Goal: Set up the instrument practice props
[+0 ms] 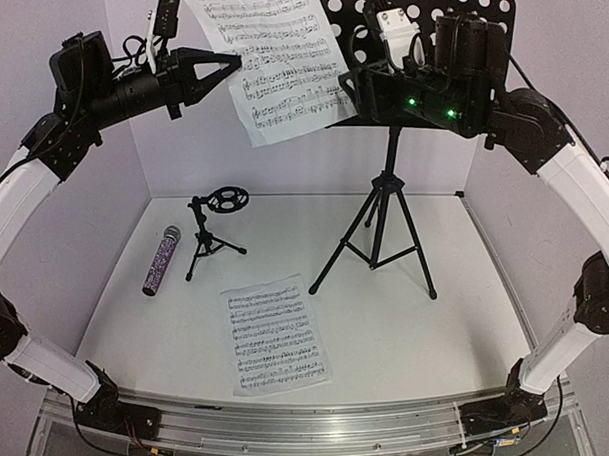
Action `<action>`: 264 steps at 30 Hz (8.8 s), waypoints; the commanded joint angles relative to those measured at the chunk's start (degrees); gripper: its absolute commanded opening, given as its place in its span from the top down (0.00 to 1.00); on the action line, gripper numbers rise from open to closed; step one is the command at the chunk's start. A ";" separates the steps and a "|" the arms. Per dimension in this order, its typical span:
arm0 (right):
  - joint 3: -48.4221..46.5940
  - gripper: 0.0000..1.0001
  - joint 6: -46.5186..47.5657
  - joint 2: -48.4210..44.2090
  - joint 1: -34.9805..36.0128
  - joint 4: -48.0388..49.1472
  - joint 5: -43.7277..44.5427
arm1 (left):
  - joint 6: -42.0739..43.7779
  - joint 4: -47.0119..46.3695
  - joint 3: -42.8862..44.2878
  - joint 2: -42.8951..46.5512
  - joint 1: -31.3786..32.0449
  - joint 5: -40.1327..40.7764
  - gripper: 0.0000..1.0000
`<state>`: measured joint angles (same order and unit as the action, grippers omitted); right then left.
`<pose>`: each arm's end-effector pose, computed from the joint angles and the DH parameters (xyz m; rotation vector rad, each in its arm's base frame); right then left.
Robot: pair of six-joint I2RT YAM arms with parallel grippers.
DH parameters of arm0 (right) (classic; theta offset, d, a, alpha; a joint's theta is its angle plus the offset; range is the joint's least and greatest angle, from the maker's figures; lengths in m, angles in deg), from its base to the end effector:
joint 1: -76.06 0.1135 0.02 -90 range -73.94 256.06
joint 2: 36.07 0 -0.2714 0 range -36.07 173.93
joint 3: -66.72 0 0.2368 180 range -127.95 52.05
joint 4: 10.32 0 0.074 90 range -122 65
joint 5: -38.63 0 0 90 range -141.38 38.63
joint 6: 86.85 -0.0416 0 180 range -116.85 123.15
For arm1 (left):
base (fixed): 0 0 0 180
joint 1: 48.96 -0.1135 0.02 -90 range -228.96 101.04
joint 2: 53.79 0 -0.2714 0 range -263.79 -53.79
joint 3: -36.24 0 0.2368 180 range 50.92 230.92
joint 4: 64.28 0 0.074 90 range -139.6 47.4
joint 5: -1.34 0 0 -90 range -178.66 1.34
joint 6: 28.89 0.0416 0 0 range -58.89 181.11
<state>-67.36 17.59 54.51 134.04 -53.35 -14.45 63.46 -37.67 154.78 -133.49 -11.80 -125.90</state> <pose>0.1812 0.2426 0.5488 -0.4734 1.4917 0.0948 0.1925 -0.1775 0.5517 0.9906 1.0837 -0.9381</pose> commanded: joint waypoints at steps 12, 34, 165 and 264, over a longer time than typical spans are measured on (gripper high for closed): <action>9.31 0.27 8.61 -16.49 -15.02 -9.95 -3.10 | 15.90 5.26 19.18 -9.48 2.93 3.19 1.00; 8.08 0.39 4.37 -12.86 -33.24 -10.12 -21.53 | 20.40 0.93 29.29 -24.18 12.38 11.29 1.00; -30.00 0.28 -13.63 0.14 -35.15 -24.84 -44.86 | 37.69 -24.67 34.96 -42.70 13.11 9.74 1.00; 12.21 1.00 -8.92 -16.78 -54.92 2.64 -52.22 | 41.77 -20.89 21.61 -35.63 16.89 8.25 0.64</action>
<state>-52.19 5.33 37.49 79.30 -50.12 -67.80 104.46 -57.11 176.12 -170.30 4.94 -117.27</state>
